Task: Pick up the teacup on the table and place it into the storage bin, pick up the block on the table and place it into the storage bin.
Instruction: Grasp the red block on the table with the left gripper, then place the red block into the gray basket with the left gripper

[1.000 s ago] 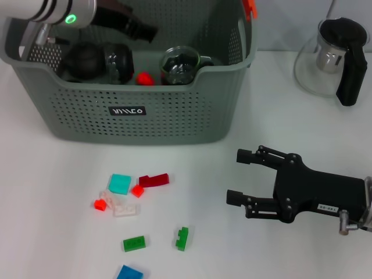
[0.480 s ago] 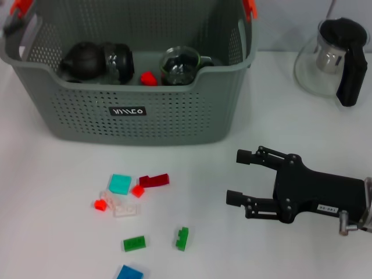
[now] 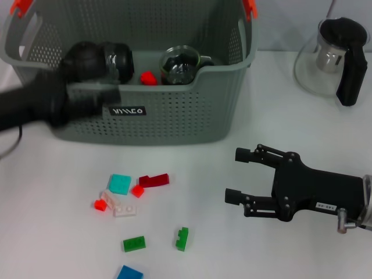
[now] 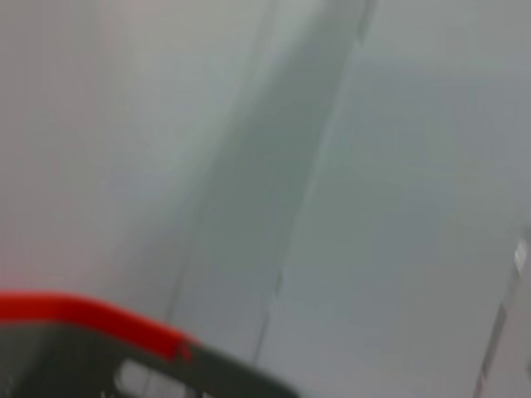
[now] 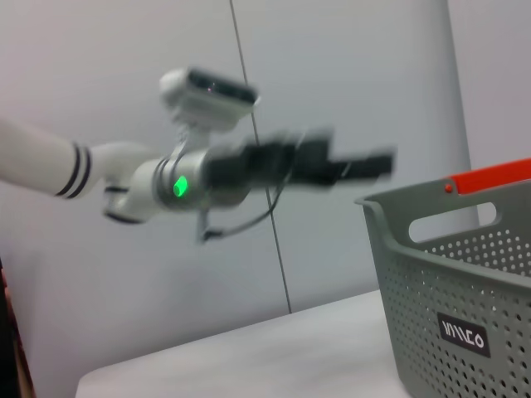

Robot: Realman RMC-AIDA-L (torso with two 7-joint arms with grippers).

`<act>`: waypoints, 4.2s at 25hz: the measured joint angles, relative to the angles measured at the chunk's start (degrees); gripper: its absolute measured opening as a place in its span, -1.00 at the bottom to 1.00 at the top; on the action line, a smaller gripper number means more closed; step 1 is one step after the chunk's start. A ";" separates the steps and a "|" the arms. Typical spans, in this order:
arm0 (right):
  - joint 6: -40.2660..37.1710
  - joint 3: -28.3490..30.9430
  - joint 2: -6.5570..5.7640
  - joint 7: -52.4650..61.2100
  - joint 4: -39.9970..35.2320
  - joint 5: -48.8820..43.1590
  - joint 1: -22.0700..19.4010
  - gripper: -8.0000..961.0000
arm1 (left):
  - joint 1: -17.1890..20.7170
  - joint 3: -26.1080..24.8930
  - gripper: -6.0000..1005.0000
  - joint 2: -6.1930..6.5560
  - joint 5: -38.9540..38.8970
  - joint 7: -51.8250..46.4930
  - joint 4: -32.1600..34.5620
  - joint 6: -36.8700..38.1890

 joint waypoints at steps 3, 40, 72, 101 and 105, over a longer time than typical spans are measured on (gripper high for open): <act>0.00 -0.06 0.00 0.00 0.02 -0.02 -0.01 0.89 | 2.95 -0.06 0.68 -1.36 4.03 5.42 1.57 0.76; 0.79 0.05 -0.18 -0.02 0.45 0.28 -0.31 0.89 | 8.78 -0.18 0.43 -8.86 24.24 27.93 5.16 -18.85; 0.73 0.04 -0.17 -0.01 0.46 0.08 -0.41 0.89 | 10.18 -0.06 -0.37 -9.75 24.45 28.09 5.74 -23.16; 0.33 -0.35 -0.09 -0.05 0.43 -0.02 -0.03 0.89 | -5.68 -23.19 -0.68 -1.25 8.11 4.01 1.39 10.03; 0.24 -0.40 -0.08 -0.04 0.45 -0.02 -0.09 0.89 | -8.52 -23.10 -0.66 -1.61 7.38 -0.45 2.65 5.67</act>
